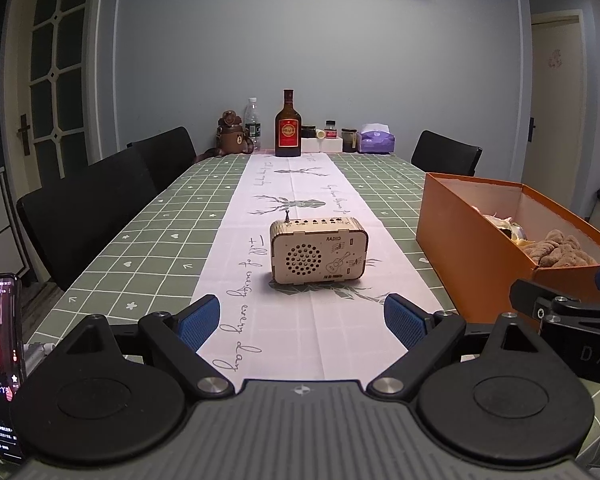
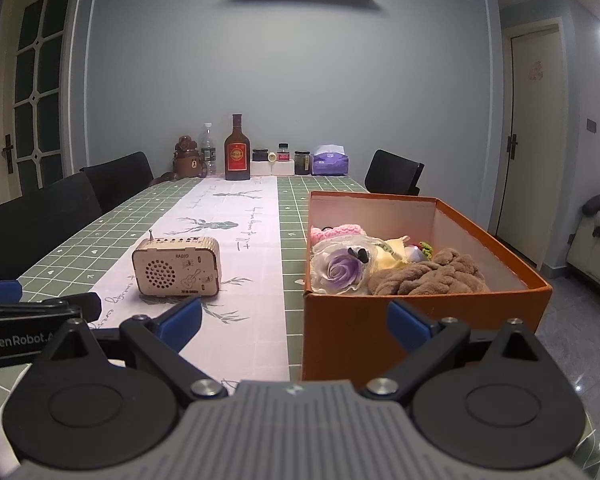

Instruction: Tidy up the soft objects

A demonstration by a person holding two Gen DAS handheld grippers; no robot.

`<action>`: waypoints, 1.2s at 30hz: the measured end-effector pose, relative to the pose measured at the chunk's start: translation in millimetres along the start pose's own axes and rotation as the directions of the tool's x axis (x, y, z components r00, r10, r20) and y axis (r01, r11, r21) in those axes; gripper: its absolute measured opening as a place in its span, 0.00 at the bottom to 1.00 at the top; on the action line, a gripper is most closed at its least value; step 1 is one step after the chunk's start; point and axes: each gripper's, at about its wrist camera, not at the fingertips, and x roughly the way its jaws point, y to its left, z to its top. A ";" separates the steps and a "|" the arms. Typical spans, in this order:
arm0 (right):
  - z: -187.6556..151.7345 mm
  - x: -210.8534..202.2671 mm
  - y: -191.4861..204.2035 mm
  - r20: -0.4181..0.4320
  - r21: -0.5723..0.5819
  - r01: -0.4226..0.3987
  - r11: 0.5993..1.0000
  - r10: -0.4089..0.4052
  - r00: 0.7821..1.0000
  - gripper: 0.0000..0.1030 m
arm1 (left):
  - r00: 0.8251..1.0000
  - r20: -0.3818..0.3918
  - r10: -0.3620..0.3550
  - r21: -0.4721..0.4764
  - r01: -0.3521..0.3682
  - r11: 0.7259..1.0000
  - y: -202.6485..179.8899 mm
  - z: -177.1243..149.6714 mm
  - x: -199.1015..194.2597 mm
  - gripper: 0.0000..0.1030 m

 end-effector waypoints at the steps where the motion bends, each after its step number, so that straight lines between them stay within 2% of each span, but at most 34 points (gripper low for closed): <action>1: 0.0 -0.1 0.5 0.001 -0.002 -0.001 1.000 0.001 1.000 0.94 | 1.000 -0.002 -0.001 -0.002 0.001 1.000 0.2 0.0 0.0 1.00; 36: -6.4 6.7 0.0 -0.011 -0.004 -0.003 1.000 0.003 1.000 0.94 | 1.000 -0.018 0.022 0.007 -0.022 1.000 0.6 -2.2 5.2 1.00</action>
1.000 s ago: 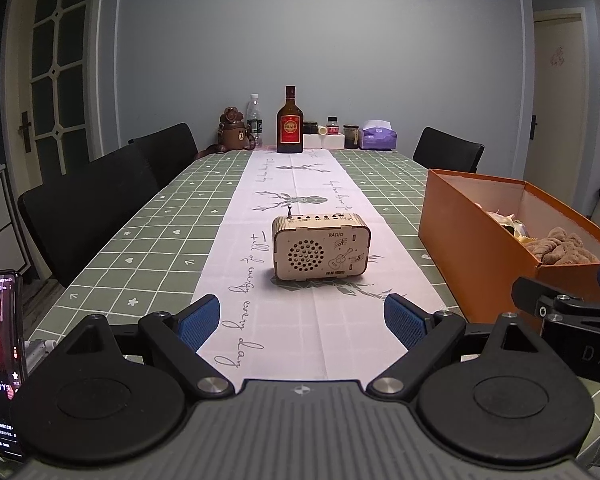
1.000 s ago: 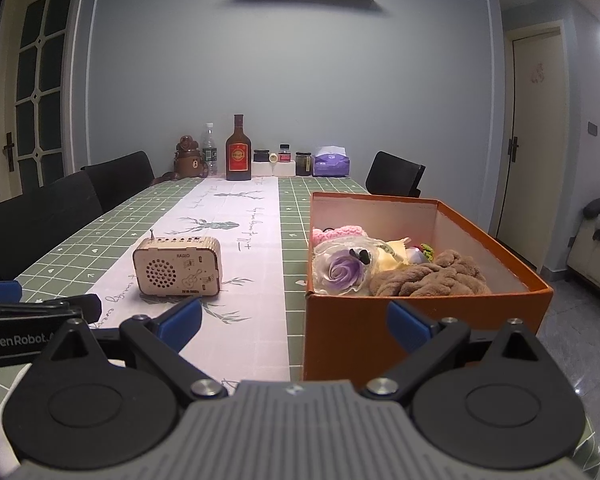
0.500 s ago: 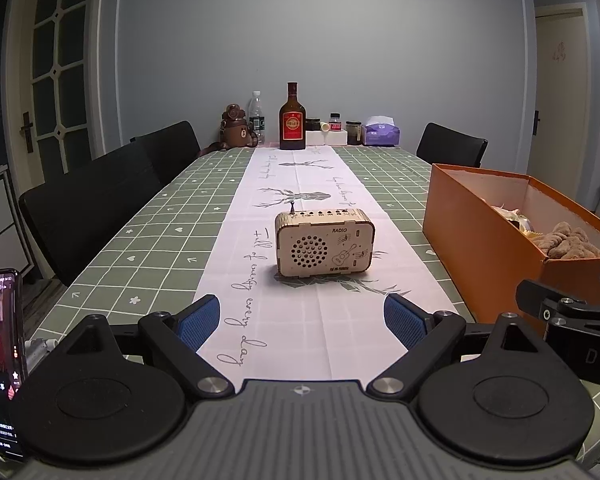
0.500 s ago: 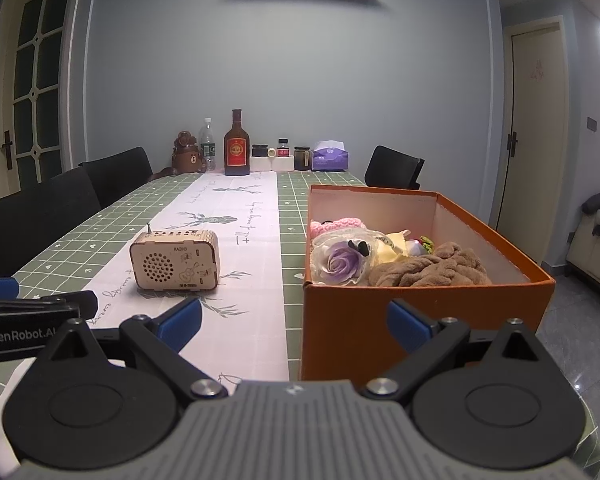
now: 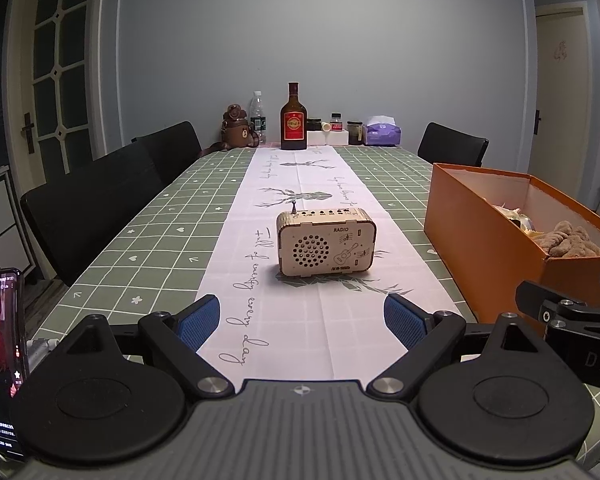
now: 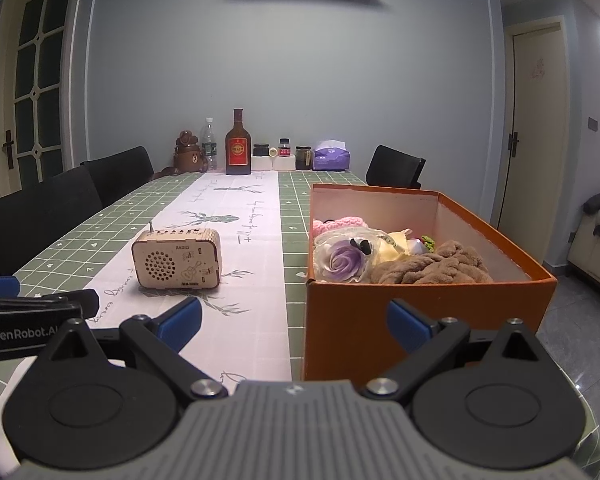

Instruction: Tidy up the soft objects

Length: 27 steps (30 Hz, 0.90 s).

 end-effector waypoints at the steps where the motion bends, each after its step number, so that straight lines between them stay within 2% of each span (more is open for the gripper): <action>1: 0.0 0.1 0.0 0.000 0.000 0.000 1.000 0.000 1.000 0.94 | 1.000 0.000 0.000 0.000 0.000 1.000 0.3 0.0 0.0 1.00; 27: -2.1 -0.4 3.1 -0.005 -0.009 -0.003 1.000 0.003 1.000 0.94 | 1.000 0.001 0.000 -0.002 0.000 1.000 1.5 -0.1 -1.3 1.00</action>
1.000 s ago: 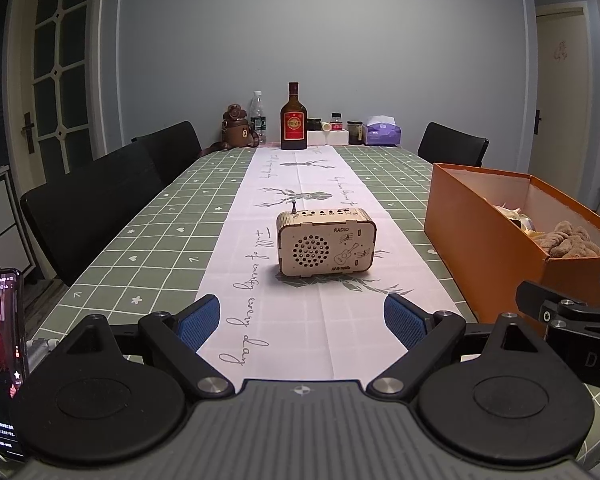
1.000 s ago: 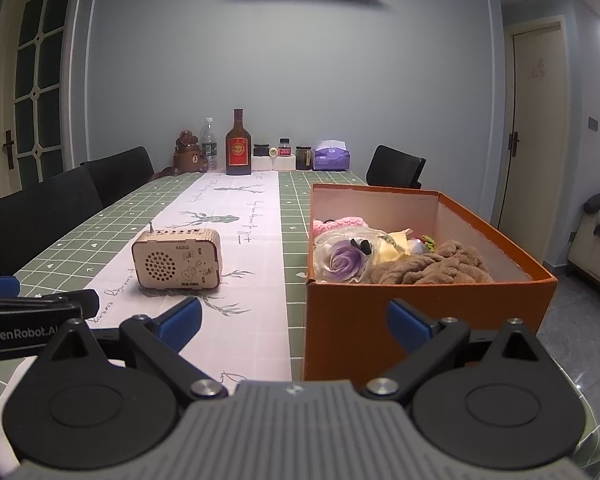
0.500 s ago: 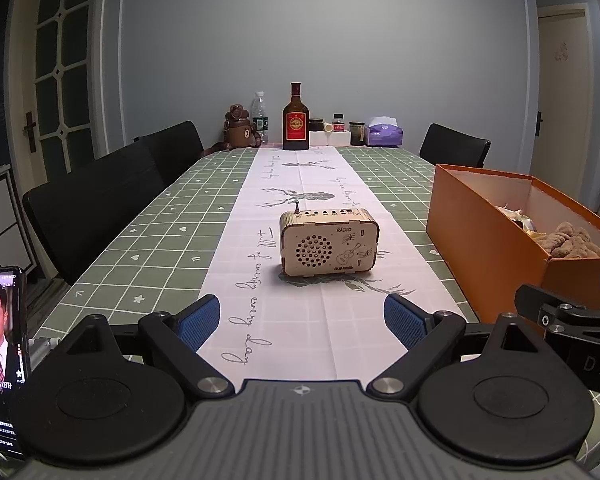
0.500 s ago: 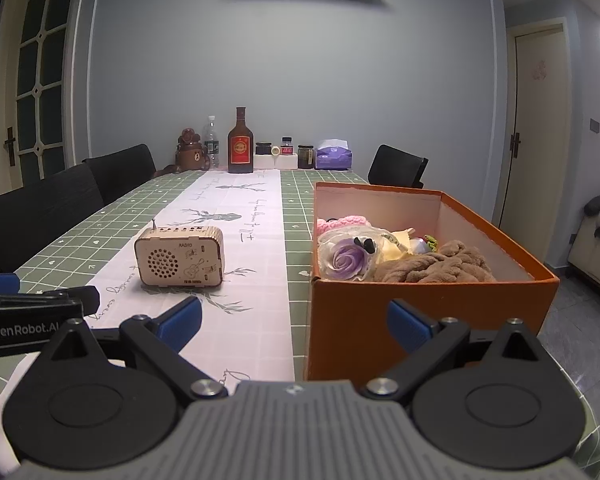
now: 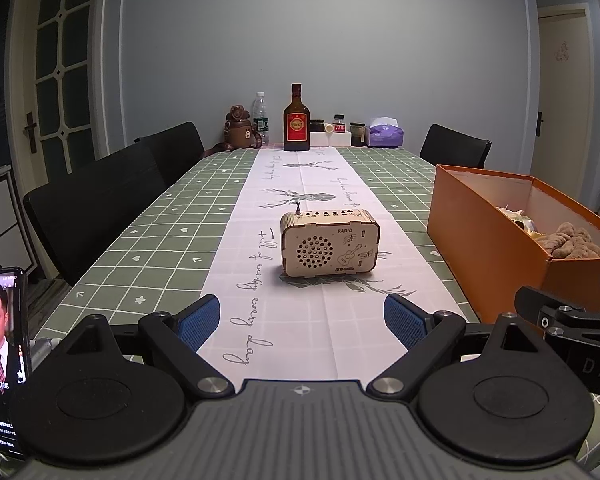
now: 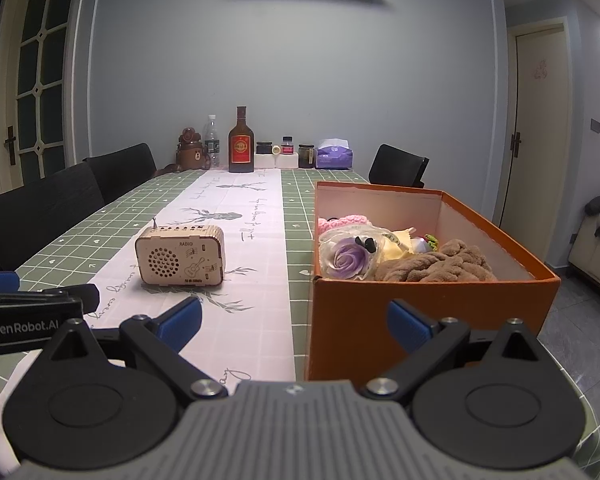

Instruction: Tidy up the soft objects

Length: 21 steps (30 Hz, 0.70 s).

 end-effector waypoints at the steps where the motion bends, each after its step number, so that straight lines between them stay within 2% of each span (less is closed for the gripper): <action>1: 0.1 0.1 -0.2 0.000 0.000 0.000 1.000 0.000 1.000 0.94 | 1.000 0.000 0.000 0.000 0.000 1.000 0.2 0.0 -0.2 1.00; 21: 0.5 1.3 0.5 -0.002 -0.004 -0.004 1.000 0.004 1.000 0.94 | 1.000 0.001 -0.004 -0.006 0.004 1.000 3.2 2.8 -2.3 1.00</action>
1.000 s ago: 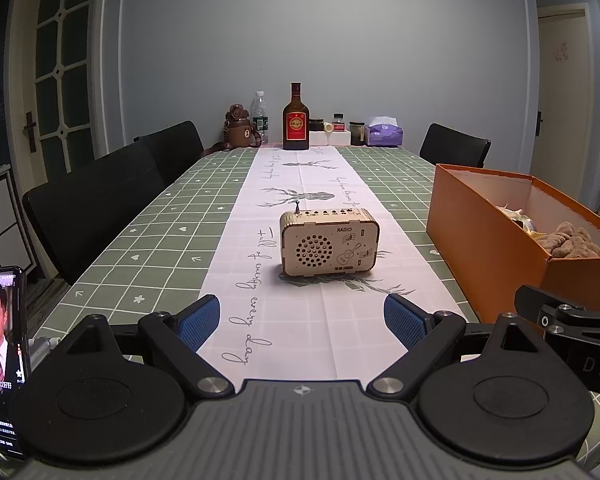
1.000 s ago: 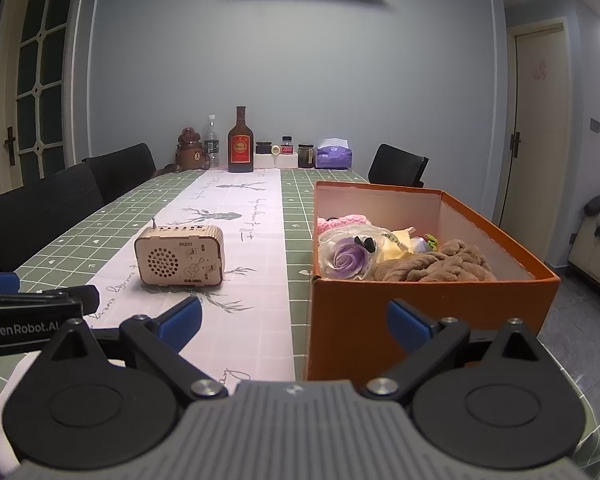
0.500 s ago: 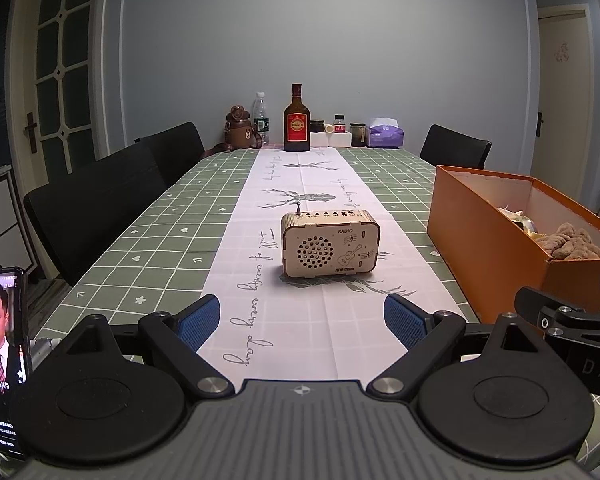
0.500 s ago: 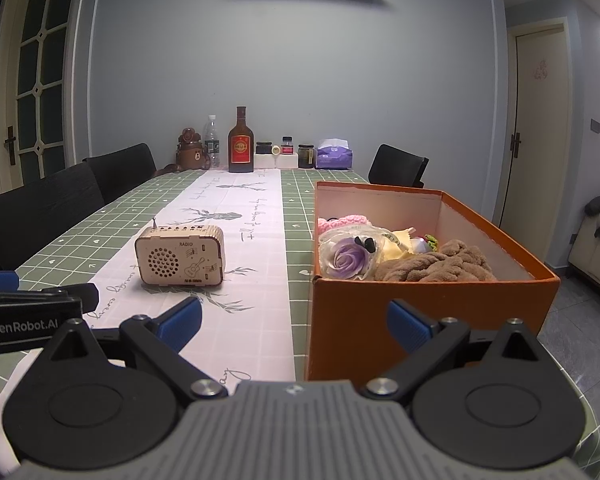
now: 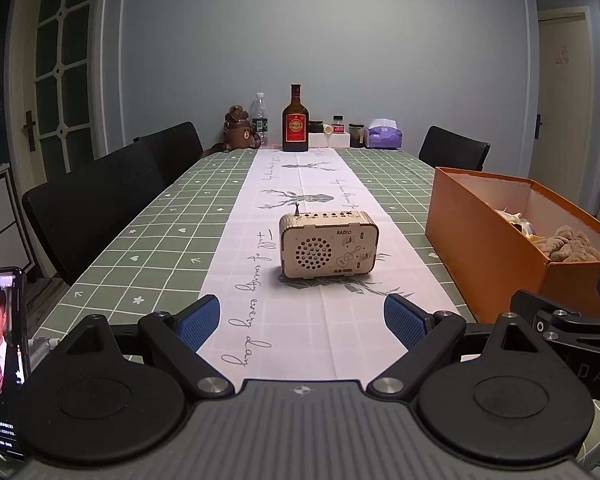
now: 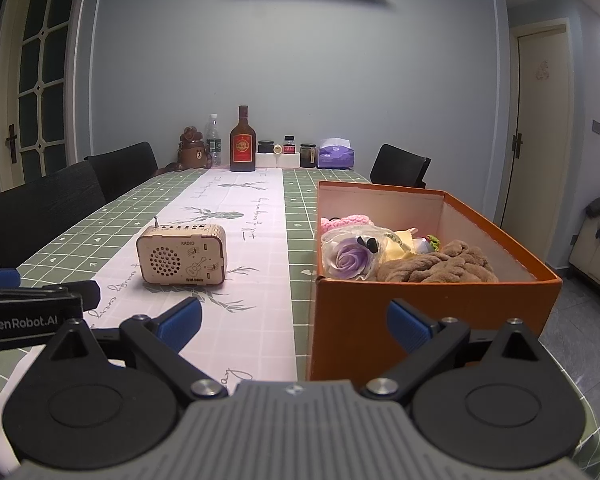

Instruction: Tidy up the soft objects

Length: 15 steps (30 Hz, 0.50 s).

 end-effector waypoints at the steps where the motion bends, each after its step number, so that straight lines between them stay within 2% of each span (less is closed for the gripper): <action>1: 0.0 0.0 0.1 0.000 0.000 0.000 1.000 0.000 1.000 0.94 | 1.000 0.000 0.000 0.001 0.000 1.000 -0.6 0.1 0.3 1.00; 15: -0.1 0.6 0.5 -0.003 -0.001 -0.002 1.000 0.002 1.000 0.94 | 1.000 0.008 0.009 0.001 -0.009 1.000 -4.2 0.2 0.7 1.00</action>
